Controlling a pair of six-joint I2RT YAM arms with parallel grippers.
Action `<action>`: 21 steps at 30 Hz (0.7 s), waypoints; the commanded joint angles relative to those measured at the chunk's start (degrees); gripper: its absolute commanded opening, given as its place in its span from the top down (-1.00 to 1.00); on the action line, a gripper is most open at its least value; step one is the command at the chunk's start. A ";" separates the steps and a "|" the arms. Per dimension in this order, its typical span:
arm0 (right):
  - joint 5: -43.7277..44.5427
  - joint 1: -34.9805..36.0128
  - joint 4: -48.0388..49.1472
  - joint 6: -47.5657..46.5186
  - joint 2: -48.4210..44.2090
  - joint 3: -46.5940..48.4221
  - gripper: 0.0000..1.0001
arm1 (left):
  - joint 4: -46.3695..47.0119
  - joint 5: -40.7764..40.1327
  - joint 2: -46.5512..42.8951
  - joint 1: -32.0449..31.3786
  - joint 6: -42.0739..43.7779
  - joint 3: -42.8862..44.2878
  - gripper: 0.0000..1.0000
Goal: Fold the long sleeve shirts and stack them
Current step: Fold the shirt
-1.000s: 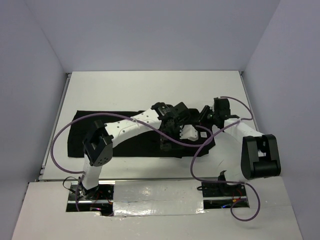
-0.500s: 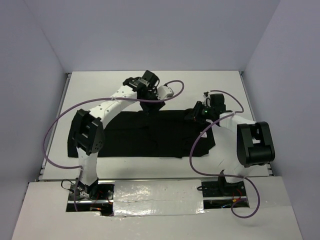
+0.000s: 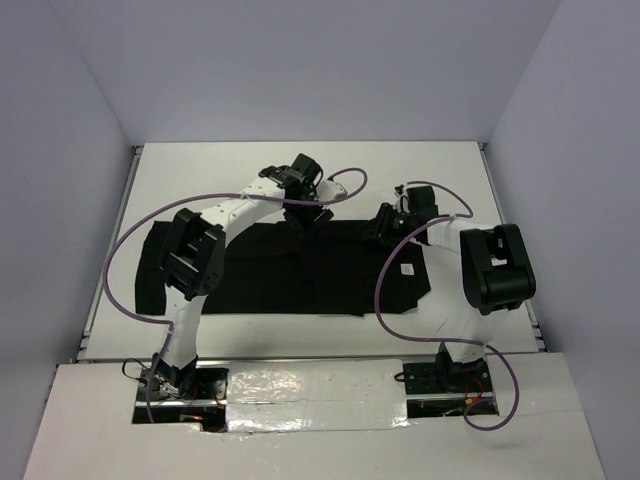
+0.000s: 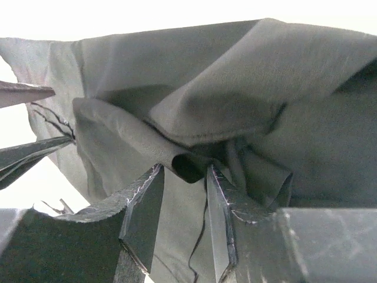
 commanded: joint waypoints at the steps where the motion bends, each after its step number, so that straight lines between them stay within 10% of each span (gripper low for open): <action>1: 1.09 0.43 0.41 -1.72 1.24 3.73 0.14 | 3.57 -0.59 2.03 -0.03 -1.27 -0.72 -0.25; 7: 1.54 0.43 -0.83 -3.21 1.68 4.79 0.18 | 4.72 1.24 3.26 -0.03 -0.31 -1.69 -0.05; 9: 0.48 0.34 -0.48 -2.95 2.21 5.05 0.47 | 4.98 2.04 3.88 -0.03 -0.22 -1.95 0.13; 12: -1.10 0.43 -0.21 -2.43 3.53 5.93 0.81 | 4.37 2.39 5.11 -0.03 -0.57 -0.73 1.00; 21: 3.82 0.25 -1.26 -1.90 1.77 9.71 1.00 | 5.77 -4.20 4.23 0.15 2.15 1.12 1.00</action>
